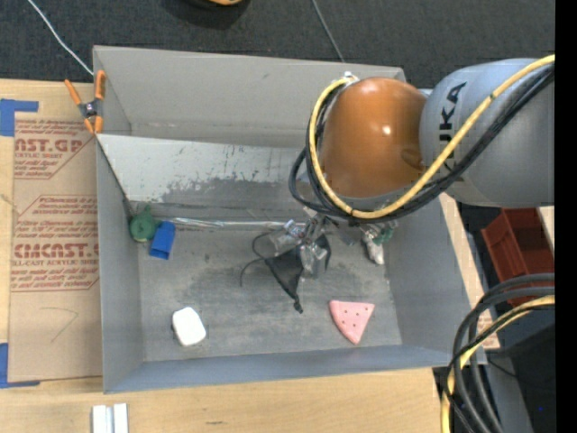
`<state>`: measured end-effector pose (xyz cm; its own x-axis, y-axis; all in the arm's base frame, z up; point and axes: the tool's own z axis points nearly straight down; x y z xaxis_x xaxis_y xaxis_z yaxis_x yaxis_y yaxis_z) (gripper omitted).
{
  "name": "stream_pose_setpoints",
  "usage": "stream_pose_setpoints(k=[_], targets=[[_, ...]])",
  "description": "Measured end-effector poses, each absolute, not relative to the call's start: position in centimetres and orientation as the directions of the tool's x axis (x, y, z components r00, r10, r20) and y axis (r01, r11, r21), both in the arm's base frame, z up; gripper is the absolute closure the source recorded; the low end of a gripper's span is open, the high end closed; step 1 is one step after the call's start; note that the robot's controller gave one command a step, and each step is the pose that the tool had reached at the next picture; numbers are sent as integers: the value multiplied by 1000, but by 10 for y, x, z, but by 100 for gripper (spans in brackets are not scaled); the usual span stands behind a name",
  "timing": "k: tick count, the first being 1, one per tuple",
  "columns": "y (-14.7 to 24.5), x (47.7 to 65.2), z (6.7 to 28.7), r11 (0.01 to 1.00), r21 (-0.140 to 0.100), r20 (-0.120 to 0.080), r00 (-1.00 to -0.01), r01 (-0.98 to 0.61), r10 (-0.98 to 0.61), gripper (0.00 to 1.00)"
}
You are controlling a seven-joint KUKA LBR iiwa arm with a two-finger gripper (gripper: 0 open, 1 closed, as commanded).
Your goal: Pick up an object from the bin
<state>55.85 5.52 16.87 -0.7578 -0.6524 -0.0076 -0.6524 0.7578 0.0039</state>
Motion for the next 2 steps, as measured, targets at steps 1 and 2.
stream_pose_setpoints(k=[1, 2], targets=[[69, 562, 172, 671, -1, -13, -671, -741, -741, 100], [80, 557, 270, 777, 6, -9, -777, -629, -629, 100]])
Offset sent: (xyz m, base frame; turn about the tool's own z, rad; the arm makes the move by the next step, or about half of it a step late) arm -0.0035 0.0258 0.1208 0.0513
